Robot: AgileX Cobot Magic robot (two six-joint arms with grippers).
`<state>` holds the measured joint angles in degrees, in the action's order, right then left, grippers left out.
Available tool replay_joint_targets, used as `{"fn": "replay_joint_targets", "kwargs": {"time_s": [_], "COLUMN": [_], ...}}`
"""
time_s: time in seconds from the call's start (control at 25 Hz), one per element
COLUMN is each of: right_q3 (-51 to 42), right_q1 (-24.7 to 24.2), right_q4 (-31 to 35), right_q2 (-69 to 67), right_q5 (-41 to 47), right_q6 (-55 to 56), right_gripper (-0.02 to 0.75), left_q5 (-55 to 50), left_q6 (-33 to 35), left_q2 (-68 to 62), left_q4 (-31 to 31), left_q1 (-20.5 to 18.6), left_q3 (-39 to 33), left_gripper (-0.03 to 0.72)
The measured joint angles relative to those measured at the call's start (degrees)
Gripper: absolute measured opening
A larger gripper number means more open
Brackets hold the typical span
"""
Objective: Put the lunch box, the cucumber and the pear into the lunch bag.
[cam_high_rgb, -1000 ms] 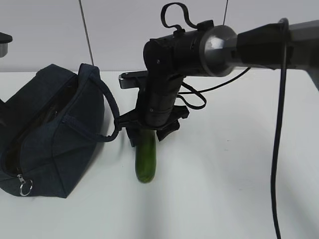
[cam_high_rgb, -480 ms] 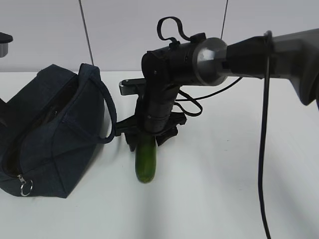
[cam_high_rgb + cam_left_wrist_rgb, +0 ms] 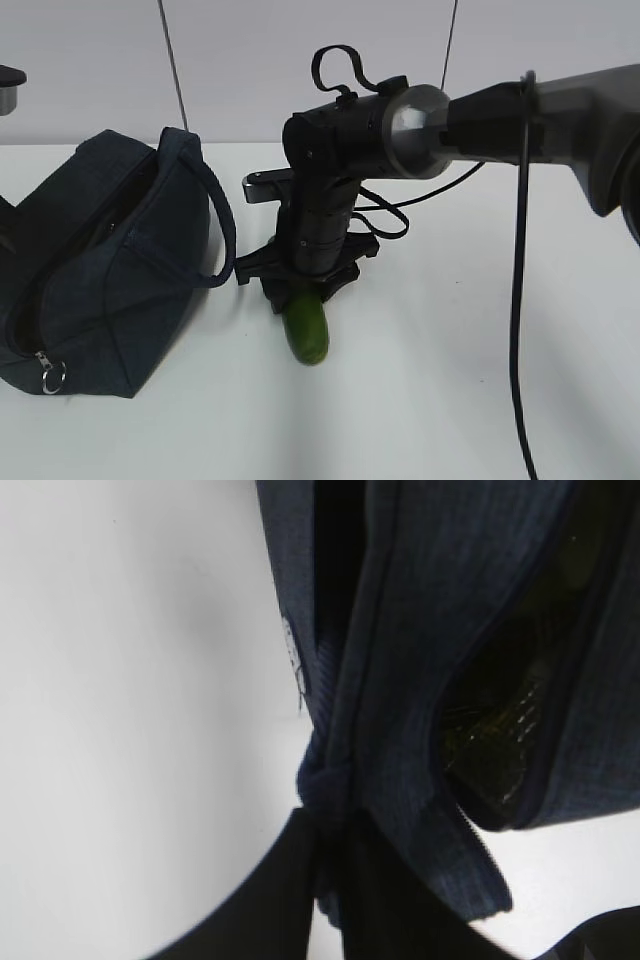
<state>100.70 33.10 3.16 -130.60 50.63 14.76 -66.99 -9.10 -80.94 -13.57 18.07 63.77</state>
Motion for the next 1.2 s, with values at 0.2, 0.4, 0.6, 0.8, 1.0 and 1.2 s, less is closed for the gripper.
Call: {"fn": "replay_joint_targets", "kwargs": {"time_s": [0.2, 0.4, 0.6, 0.8, 1.0, 1.2], "right_q3": [0.1, 0.1, 0.3, 0.3, 0.3, 0.3], "right_q1": [0.0, 0.0, 0.0, 0.0, 0.0, 0.0], "right_q4": [-0.1, -0.2, -2.4, -5.0, -6.9, -8.6], "right_q2": [0.0, 0.0, 0.0, 0.2, 2.0, 7.1], "right_q5": [0.6, 1.3, 3.3, 6.1, 8.1, 8.6], "right_q6": [0.0, 0.0, 0.0, 0.0, 0.0, 0.0], "right_gripper": [0.42, 0.403, 0.398, 0.397, 0.396, 0.396], "left_q5": [0.0, 0.0, 0.0, 0.1, 0.8, 2.5], "left_q6": [0.0, 0.0, 0.0, 0.0, 0.0, 0.0], "left_q2": [0.0, 0.0, 0.0, 0.0, 0.0, 0.0], "left_q4": [0.1, 0.2, 0.3, 0.3, 0.3, 0.8], "left_q1": [0.0, 0.0, 0.0, 0.0, 0.0, 0.0], "left_q3": [0.0, 0.0, 0.0, 0.0, 0.0, 0.0], "left_gripper": [0.004, 0.004, 0.004, 0.004, 0.004, 0.004]}}
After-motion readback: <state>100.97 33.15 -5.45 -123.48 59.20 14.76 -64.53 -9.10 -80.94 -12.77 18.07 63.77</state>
